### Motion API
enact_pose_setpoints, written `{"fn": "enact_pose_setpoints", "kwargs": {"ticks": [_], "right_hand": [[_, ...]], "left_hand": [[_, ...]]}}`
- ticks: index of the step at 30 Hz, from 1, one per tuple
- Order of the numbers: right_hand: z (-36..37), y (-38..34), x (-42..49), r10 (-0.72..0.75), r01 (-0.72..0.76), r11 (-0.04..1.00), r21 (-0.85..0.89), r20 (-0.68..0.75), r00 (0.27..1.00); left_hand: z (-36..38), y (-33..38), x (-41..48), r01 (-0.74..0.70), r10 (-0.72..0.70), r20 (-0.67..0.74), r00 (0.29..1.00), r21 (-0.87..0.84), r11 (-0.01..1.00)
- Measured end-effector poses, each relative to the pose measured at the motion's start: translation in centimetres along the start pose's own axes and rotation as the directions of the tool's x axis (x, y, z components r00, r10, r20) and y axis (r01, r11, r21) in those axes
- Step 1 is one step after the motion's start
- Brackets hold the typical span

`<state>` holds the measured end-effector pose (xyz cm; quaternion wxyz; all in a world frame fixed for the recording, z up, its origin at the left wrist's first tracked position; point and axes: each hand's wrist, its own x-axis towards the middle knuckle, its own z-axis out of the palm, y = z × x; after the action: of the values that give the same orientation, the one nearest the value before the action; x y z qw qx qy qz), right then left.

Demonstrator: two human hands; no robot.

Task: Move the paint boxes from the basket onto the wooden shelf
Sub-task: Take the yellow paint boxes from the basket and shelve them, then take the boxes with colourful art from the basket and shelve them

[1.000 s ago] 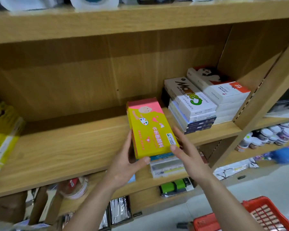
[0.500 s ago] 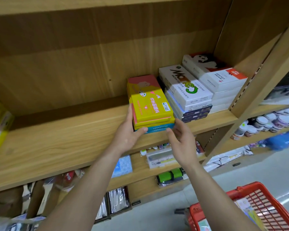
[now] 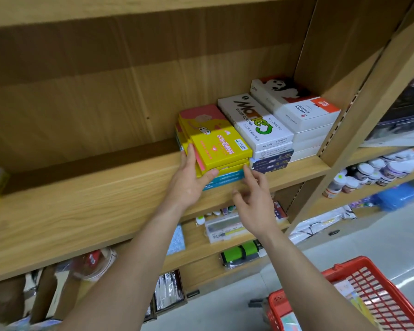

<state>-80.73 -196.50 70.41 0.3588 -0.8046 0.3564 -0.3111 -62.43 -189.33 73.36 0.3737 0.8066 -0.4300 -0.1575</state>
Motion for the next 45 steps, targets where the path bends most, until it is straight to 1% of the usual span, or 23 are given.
{"fn": "enact_pose_setpoints", "kwargs": {"ticks": [4, 6, 7, 9, 11, 12, 13, 14, 16, 18, 20, 22, 24, 26, 28, 29, 33, 34, 38, 42, 45], "right_hand": [[-0.4, 0.0, 0.2, 0.014, -0.013, 1.000, -0.008, 0.041, 0.999], [-1.0, -0.1, -0.1, 0.019, -0.020, 1.000, 0.013, 0.070, 0.997], [-1.6, 0.0, -0.4, 0.009, -0.011, 1.000, 0.022, 0.074, 0.997], [-3.4, 0.9, -1.4, -0.013, 0.013, 1.000, 0.000, 0.062, 0.998], [-5.6, 2.9, -2.8, -0.006, 0.008, 0.999, -0.038, 0.041, 0.999], [-6.8, 4.3, -3.7, 0.012, -0.010, 0.998, -0.054, 0.030, 0.999], [-8.1, 5.9, -4.6, 0.043, -0.042, 0.997, -0.071, 0.018, 0.999], [-9.5, 7.6, -5.7, 0.093, -0.092, 0.992, -0.090, 0.005, 0.996], [-12.3, 11.3, -8.3, 0.229, -0.230, 0.964, -0.130, -0.024, 0.973], [-15.1, 15.1, -11.3, 0.352, -0.359, 0.921, -0.153, -0.074, 0.933], [-17.5, 19.2, -14.6, 0.455, -0.474, 0.866, -0.159, -0.139, 0.879], [-19.6, 23.1, -18.1, 0.565, -0.590, 0.792, -0.161, -0.176, 0.806], [-21.0, 26.9, -21.4, 0.659, -0.686, 0.715, -0.135, -0.197, 0.726], [-21.6, 30.3, -24.3, 0.733, -0.762, 0.637, -0.117, -0.216, 0.645], [-21.5, 33.7, -26.7, 0.797, -0.824, 0.555, -0.114, -0.211, 0.566], [-21.3, 35.2, -27.5, 0.818, -0.842, 0.527, -0.114, -0.202, 0.539], [-19.8, 41.4, -28.3, 0.856, -0.871, 0.472, -0.137, -0.164, 0.490], [-19.4, 43.1, -28.1, 0.864, -0.877, 0.457, -0.145, -0.162, 0.477], [-17.3, 49.8, -26.9, 0.887, -0.888, 0.403, -0.221, -0.145, 0.438], [-14.9, 54.8, -26.2, 0.926, -0.895, 0.314, -0.317, -0.108, 0.363], [-13.6, 57.0, -26.4, 0.931, -0.898, 0.265, -0.351, -0.149, 0.333]], "left_hand": [[0.2, 0.8, -0.4, 0.040, -0.041, -0.037, 0.999, -0.028, 0.999], [-0.1, 1.6, -1.2, 0.028, -0.031, -0.067, 0.997, -0.051, 0.998], [-0.2, 2.0, -2.0, 0.007, -0.011, -0.098, 0.995, -0.043, 0.999], [-0.3, 2.8, -4.4, -0.044, 0.048, -0.207, 0.977, 0.022, 0.999], [0.2, 3.5, -7.5, -0.127, 0.147, -0.312, 0.939, 0.084, 0.988], [0.9, 4.0, -9.0, -0.181, 0.206, -0.329, 0.922, 0.105, 0.978], [1.8, 4.6, -10.2, -0.231, 0.258, -0.311, 0.915, 0.122, 0.965], [3.2, 5.1, -11.1, -0.264, 0.290, -0.259, 0.921, 0.130, 0.956], [6.9, 6.3, -12.3, -0.268, 0.277, -0.075, 0.958, 0.113, 0.957], [11.6, 6.9, -13.0, -0.235, 0.219, 0.149, 0.964, 0.099, 0.967], [17.0, 7.0, -13.4, -0.217, 0.171, 0.342, 0.924, 0.100, 0.971], [22.7, 6.7, -14.2, -0.228, 0.150, 0.485, 0.862, 0.106, 0.968], [28.2, 6.4, -15.1, -0.219, 0.112, 0.593, 0.797, 0.111, 0.970], [33.4, 5.5, -16.1, -0.198, 0.068, 0.672, 0.737, 0.118, 0.973], [38.6, 4.4, -17.1, -0.154, 0.022, 0.725, 0.688, 0.116, 0.981], [41.0, 3.7, -17.5, -0.124, 0.002, 0.744, 0.668, 0.109, 0.986], [49.7, 0.5, -18.7, 0.014, -0.087, 0.812, 0.577, 0.097, 0.995], [51.8, -0.5, -18.8, 0.037, -0.104, 0.819, 0.565, 0.100, 0.994], [59.1, -4.2, -18.9, 0.098, -0.159, 0.808, 0.567, 0.125, 0.987], [64.0, -7.6, -18.6, 0.164, -0.217, 0.771, 0.599, 0.147, 0.975], [66.2, -9.1, -18.7, 0.216, -0.226, 0.786, 0.576, 0.120, 0.969]]}}
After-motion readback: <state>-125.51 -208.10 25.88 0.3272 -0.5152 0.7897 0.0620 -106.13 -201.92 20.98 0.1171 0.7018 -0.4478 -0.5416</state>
